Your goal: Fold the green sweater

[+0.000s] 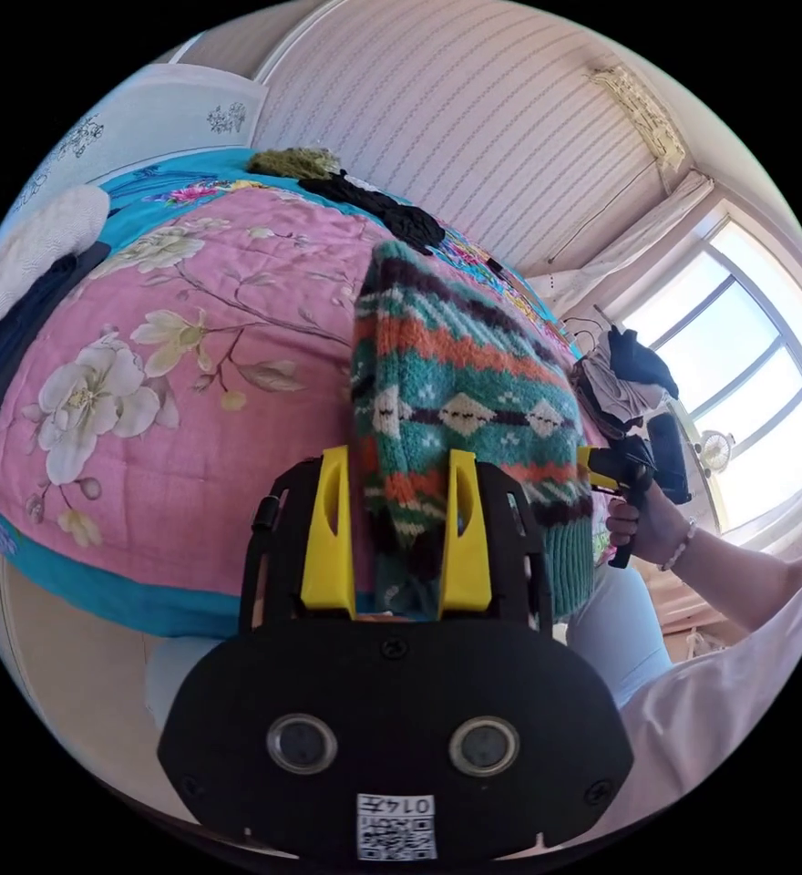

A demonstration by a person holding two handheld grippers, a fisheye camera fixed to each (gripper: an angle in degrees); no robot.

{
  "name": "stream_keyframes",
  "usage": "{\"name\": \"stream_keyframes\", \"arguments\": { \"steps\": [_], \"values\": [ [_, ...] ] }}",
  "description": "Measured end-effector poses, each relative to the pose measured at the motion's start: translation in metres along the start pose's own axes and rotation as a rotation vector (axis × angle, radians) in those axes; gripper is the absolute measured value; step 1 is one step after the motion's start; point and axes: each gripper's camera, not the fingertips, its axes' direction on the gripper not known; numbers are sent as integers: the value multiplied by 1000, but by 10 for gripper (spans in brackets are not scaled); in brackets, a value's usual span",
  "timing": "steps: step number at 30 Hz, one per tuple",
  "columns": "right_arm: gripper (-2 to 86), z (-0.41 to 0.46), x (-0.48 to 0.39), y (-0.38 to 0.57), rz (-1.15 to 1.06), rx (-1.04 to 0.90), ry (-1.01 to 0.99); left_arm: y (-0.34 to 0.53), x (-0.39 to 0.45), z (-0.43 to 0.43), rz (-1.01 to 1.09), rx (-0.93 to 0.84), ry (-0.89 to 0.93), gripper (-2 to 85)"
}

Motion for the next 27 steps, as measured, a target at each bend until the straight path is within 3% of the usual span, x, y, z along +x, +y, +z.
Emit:
{"name": "stream_keyframes", "arguments": {
  "steps": [4,11,13,18,27],
  "values": [
    [201,3,18,0,35,5,-99,2,-14,-6,-14,3,37,136],
    [296,8,71,14,181,16,-526,3,-39,-26,-36,-30,37,195],
    [308,9,69,12,157,-2,-506,2,-46,-31,-32,-49,62,206],
    [216,27,47,-3,111,-129,-232,3,-56,-31,-51,-77,215,152],
    [137,9,-9,8,-69,-99,-146,30,-38,-59,-27,-39,162,84]
  ]
}}
